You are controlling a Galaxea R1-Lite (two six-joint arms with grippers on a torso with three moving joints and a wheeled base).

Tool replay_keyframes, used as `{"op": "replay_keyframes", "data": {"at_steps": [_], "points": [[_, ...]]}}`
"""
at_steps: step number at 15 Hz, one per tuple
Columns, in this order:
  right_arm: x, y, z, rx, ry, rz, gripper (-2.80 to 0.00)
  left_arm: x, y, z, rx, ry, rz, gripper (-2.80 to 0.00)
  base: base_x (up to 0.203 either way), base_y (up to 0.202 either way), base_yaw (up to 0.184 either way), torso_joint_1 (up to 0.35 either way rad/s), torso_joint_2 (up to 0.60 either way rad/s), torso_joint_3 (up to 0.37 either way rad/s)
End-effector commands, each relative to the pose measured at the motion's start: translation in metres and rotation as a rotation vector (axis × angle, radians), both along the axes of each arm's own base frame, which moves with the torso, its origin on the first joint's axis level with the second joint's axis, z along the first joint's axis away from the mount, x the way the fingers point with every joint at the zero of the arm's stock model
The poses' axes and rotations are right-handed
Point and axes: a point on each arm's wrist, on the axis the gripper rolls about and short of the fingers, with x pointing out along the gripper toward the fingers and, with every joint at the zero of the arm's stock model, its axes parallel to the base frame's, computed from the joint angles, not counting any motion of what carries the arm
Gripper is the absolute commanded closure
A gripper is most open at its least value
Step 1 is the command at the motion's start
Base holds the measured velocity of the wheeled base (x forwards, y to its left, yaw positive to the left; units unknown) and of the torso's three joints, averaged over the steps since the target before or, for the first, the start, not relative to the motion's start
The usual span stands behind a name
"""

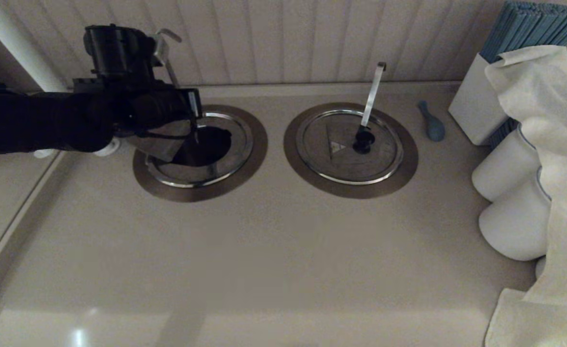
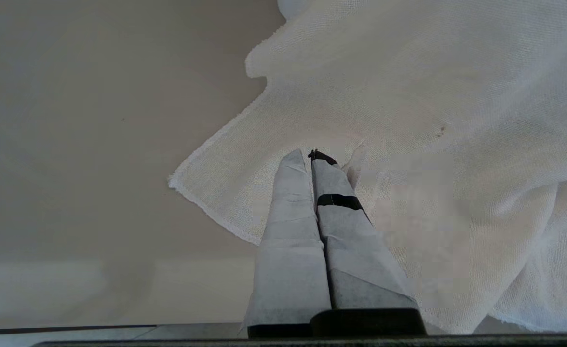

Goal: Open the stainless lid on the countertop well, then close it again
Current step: Stir with a spoon

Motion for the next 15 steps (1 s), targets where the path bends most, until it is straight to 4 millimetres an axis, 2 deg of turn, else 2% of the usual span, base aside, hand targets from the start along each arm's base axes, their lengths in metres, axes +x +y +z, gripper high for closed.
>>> {"op": "replay_keyframes", "data": {"at_steps": [1,2,5,7,8,11,14,15], "points": [[0.0,0.0,0.0,0.0,0.001,0.001,0.0,-0.004,0.011,0.003,0.031,0.025,0.006,0.0,0.0,0.0,0.0,0.0,0.0,0.0],[0.0,0.0,0.0,0.0,0.001,0.001,0.0,-0.001,0.018,-0.001,0.058,0.047,0.004,0.0,0.0,0.0,0.0,0.0,0.0,0.0],[0.0,0.0,0.0,0.0,0.001,0.001,0.0,0.018,0.019,-0.006,0.06,0.042,0.027,0.0,0.0,0.0,0.0,0.0,0.0,0.0],[0.0,0.0,0.0,0.0,0.0,0.001,0.0,0.03,0.018,-0.01,0.068,0.034,0.108,0.0,0.0,0.0,0.0,0.0,0.0,0.0],[0.0,0.0,0.0,0.0,0.001,0.001,0.0,0.034,0.016,-0.012,0.071,0.033,0.146,0.0,0.0,0.0,0.0,0.0,0.0,0.0],[0.0,0.0,0.0,0.0,0.002,0.001,0.0,0.03,0.0,-0.012,0.042,0.031,0.113,0.0,0.0,0.0,0.0,0.0,0.0,0.0],[0.0,0.0,0.0,0.0,0.001,0.001,0.0,0.034,-0.013,-0.023,0.049,0.057,0.089,0.0,0.0,0.0,0.0,0.0,0.0,0.0],[0.0,0.0,0.0,0.0,0.001,0.001,0.0,0.035,-0.018,-0.026,0.037,0.062,0.081,-2.8,0.0,0.0,0.0,0.0,0.0,0.0]]}}
